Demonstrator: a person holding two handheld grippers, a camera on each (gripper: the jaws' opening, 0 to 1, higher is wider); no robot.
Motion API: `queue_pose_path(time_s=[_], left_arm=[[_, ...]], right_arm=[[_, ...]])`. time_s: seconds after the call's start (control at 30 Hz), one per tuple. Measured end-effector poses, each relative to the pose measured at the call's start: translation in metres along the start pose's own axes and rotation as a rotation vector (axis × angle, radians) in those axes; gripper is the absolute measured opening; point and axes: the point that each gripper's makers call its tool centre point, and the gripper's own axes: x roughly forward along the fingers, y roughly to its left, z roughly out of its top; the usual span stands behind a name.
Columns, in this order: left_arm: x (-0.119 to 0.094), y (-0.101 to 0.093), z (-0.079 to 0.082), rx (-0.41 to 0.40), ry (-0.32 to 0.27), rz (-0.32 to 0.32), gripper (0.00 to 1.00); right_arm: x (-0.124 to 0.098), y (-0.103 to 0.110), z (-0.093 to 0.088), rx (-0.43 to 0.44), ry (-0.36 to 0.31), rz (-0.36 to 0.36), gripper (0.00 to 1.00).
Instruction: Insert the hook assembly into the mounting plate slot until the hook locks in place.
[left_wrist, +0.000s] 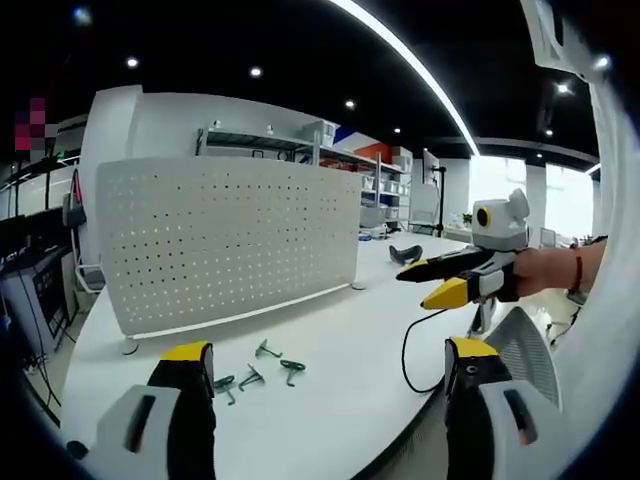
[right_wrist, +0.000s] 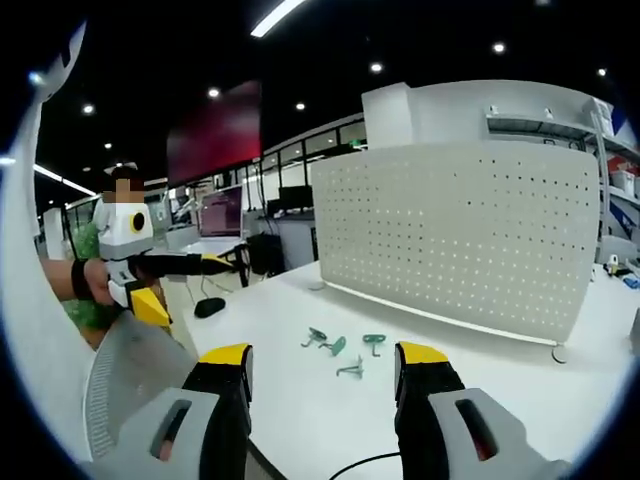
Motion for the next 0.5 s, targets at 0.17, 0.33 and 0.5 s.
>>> queue_pose_path(time_s=[0.17, 0.33, 0.5], left_arm=[[0.002, 0.001, 0.000, -0.001, -0.001, -0.005, 0.98], [0.006, 0.005, 0.003, -0.003, -0.005, -0.014, 0.97], [0.009, 0.008, 0.003, 0.010, -0.002, -0.027, 0.98]], right_arm=[[0.004, 0.002, 0.000, -0.006, 0.007, 0.000, 0.58], [0.008, 0.001, 0.004, 0.002, 0.001, -0.005, 0.57], [0.013, -0.002, 0.009, 0.000, -0.004, -0.014, 0.56]])
